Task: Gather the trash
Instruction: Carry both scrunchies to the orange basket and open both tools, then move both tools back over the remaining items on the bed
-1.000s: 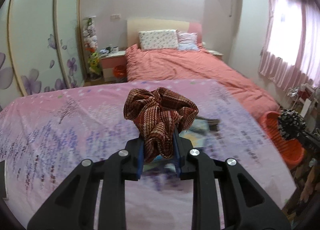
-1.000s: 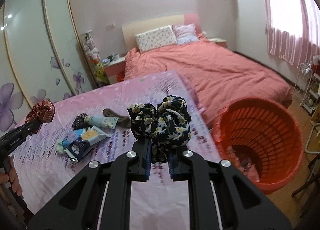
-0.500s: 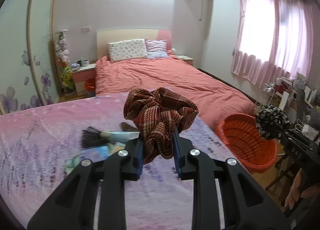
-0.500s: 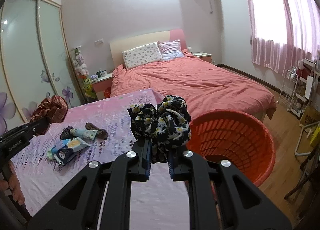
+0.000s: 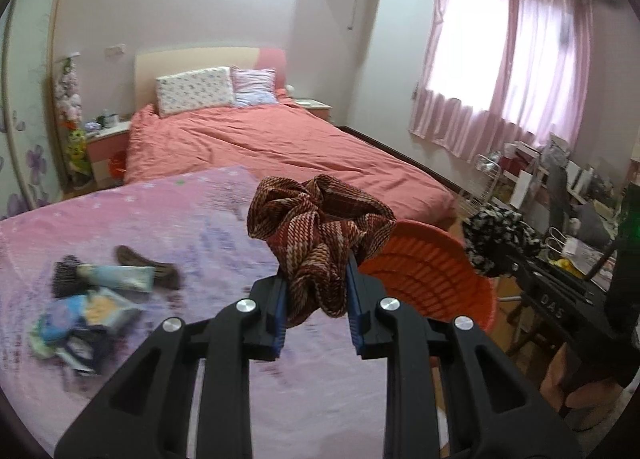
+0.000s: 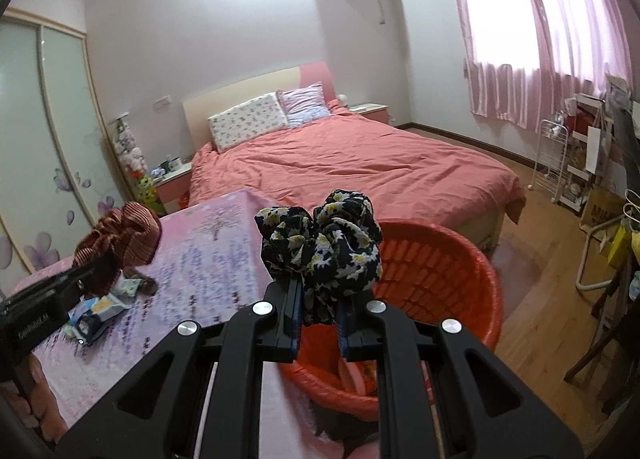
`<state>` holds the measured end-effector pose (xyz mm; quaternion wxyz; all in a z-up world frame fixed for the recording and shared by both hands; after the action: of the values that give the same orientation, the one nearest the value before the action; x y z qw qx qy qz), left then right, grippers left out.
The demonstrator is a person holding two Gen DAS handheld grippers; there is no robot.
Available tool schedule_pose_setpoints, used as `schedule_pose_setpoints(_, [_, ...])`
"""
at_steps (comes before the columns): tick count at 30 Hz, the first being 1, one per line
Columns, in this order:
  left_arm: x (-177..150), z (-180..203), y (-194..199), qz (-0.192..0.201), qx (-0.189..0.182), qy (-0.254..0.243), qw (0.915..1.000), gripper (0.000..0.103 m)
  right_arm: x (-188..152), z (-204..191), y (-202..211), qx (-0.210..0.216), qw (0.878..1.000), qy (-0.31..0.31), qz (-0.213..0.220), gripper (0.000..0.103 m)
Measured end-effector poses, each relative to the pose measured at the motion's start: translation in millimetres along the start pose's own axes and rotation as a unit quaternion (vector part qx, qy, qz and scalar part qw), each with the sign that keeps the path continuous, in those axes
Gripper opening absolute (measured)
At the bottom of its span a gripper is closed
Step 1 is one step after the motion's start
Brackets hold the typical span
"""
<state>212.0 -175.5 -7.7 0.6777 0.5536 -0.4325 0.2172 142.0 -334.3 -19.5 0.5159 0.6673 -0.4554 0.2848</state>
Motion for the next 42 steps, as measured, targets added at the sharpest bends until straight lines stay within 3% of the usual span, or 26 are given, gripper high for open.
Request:
schedule_pose_setpoints(10, [-2, 73, -53, -0.029, -0.045, -0.023, 0.9983, 0.027, 5, 56, -17, -0.014, 0.998, -0.059, -0.002, 0.018])
schedule_pose_setpoints(13, [-3, 86, -72, -0.039, -0.048, -0.029, 0.9977, 0.038, 4, 69, -25, -0.018, 0.997, -0.074, -0.008, 0.029])
schedule_pose_setpoints(15, [-5, 92, -85, -0.046, -0.043, -0.034, 0.9974, 0.046, 3, 76, -30, -0.02, 0.996, -0.082, -0.012, 0.049])
schedule_pose_setpoints(21, [-15, 82, -105, -0.07, -0.026, -0.028, 0.9968, 0.057, -6, 79, -33, -0.036, 0.996, -0.081, -0.02, 0.061])
schedule_pose_setpoints(27, [-23, 38, -89, -0.064, 0.011, -0.024, 0.9976, 0.065, -6, 63, -38, -0.039, 0.997, -0.051, -0.033, 0.063])
schedule_pose_setpoints(32, [-34, -24, -67, -0.058, 0.062, -0.005, 0.9964, 0.069, -8, 37, -44, -0.014, 0.998, -0.029, -0.048, 0.063])
schedule_pose_setpoints(42, [-56, -172, -20, -0.061, 0.173, 0.071, 0.9805, 0.071, -31, -55, -76, 0.059, 0.993, 0.012, -0.104, 0.063])
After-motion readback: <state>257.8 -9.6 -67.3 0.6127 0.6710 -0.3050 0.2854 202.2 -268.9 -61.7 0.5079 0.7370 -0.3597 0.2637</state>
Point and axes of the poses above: each gripper's, at about its wrist camera, not at the fingertips, and y roughly against the way its jaws point, z to its right, x to its top, the point moved 2 cm from there along -y, roughly the way its jaws point, and after that the axes turned 13 degrees about x, right-handed, at the moved point
